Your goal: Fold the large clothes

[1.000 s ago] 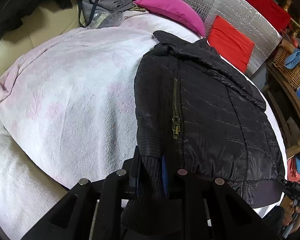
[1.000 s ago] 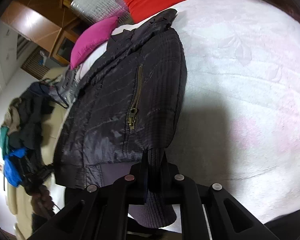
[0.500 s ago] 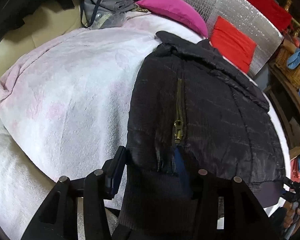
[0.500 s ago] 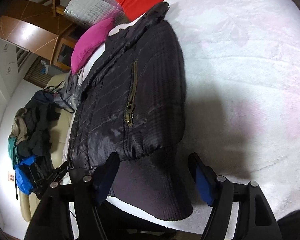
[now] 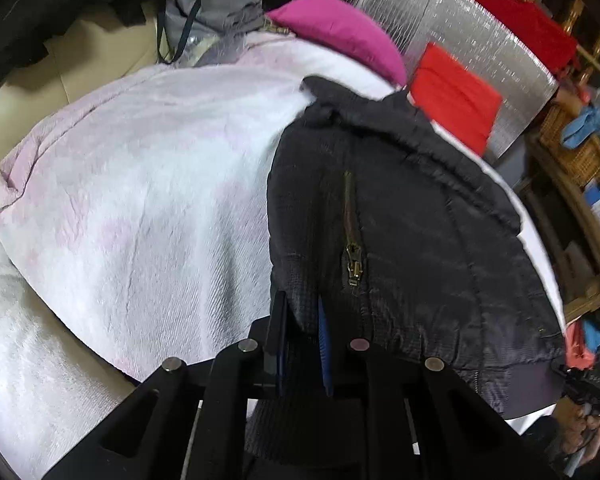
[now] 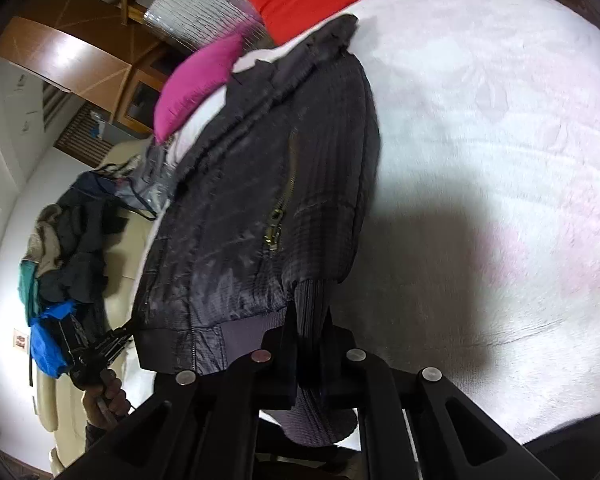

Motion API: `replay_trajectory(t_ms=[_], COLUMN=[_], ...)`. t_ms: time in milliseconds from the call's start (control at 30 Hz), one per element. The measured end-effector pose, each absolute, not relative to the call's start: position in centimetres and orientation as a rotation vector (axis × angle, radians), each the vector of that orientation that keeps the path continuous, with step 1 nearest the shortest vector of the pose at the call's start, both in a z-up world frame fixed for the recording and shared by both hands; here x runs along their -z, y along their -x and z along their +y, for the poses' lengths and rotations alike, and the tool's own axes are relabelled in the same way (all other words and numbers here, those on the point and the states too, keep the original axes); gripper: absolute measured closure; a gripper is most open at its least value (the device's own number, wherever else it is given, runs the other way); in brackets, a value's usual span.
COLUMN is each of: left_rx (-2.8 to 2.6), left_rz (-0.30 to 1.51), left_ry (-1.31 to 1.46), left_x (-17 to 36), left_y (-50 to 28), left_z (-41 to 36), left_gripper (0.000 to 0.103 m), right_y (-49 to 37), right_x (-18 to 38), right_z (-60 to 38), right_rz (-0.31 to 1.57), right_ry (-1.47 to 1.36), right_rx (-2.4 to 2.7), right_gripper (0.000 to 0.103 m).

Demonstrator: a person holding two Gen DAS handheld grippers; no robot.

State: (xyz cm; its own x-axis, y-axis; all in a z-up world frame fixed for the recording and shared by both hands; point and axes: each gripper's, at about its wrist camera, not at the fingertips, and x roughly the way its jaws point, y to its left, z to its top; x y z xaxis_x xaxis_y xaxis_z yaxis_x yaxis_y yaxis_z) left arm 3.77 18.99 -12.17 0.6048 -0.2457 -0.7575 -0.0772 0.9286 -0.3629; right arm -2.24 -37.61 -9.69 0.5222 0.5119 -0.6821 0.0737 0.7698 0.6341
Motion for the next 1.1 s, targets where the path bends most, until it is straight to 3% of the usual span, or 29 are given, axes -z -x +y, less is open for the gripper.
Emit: replay_trajectory(t_ms=[500, 700, 833, 900, 933, 967, 1100], left_rx=[0.106, 0.098, 0.097, 0.107, 0.119, 0.128, 0.164], left_rz=[0.992, 0.992, 0.986, 0.997, 1.003, 1.003, 1.017], left_ry=[0.382, 0.408, 0.42, 0.425, 0.431, 0.434, 0.428], left_x=[14.6, 15.3, 15.1, 15.3, 15.4, 15.4, 16.1], left_y=[-3.4, -3.2, -2.8, -2.6, -2.4, -2.2, -2.1], left_z=[20.0, 20.4, 20.7, 20.7, 20.6, 20.5, 19.8], left_gripper=[0.088, 0.078, 0.069, 0.061, 0.058, 0.058, 0.055], right_y=[3.1, 2.9, 3.1, 3.1, 3.2, 3.3, 3.0], right_x=[11.7, 12.5, 12.5, 12.6, 12.5, 12.3, 12.5], right_z=[-38.5, -38.9, -39.2, -39.4, -39.5, -39.4, -39.0], right_rz=[1.062, 1.058, 1.05, 1.047, 1.038, 1.025, 1.041], right_ry=[-0.682, -0.736, -0.744, -0.759, -0.766, -0.765, -0.764], right_rx=[-0.289, -0.295, -0.284, -0.274, -0.27, -0.268, -0.286], right_gripper=[0.095, 0.09, 0.077, 0.061, 0.039, 0.03, 0.03])
